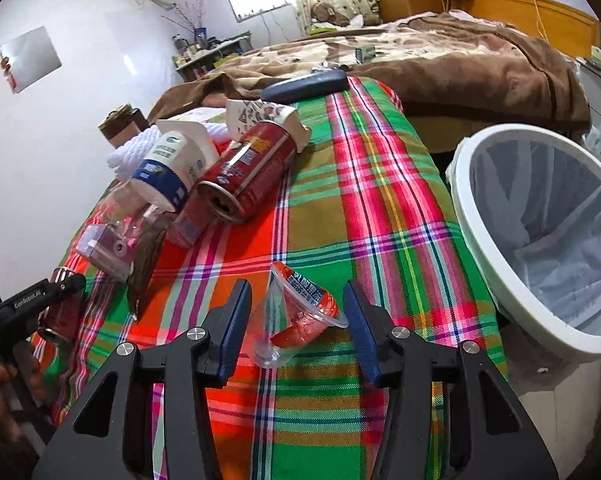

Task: Collect trash
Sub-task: 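Lift the cup with the right tool while the left tool grasps the red can, then carry cup and can over the white bin and release both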

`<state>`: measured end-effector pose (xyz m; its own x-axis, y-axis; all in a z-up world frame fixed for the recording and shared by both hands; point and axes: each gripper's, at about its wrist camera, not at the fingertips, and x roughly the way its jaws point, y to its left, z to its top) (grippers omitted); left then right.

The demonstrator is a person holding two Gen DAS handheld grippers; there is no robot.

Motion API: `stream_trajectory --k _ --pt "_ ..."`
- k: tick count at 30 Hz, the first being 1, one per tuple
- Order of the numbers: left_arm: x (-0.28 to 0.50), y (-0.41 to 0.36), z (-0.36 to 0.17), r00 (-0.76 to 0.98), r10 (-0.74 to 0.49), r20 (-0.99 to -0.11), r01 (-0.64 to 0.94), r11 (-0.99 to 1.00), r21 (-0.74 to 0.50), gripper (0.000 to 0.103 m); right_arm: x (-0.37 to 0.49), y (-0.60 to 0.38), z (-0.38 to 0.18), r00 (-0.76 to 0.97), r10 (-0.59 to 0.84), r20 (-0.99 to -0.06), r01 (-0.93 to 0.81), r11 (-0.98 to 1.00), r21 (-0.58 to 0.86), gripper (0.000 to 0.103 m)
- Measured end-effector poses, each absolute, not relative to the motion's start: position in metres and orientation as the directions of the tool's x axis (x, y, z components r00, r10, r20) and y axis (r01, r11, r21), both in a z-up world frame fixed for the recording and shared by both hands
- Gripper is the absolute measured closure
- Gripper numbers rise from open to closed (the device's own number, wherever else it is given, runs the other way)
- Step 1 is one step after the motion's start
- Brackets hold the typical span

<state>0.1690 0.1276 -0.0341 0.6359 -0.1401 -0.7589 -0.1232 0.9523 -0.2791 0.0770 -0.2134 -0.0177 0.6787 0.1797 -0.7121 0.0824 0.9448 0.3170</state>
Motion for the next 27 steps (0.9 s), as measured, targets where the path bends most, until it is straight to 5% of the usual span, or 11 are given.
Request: stream_trajectory --k 27 --pt "0.112 0.013 0.048 0.732 -0.226 -0.643 0.132 0.973 -0.191 0.051 0.038 -0.277 0.028 0.799 0.139 -0.585 0.099 0.929 0.356 0.054"
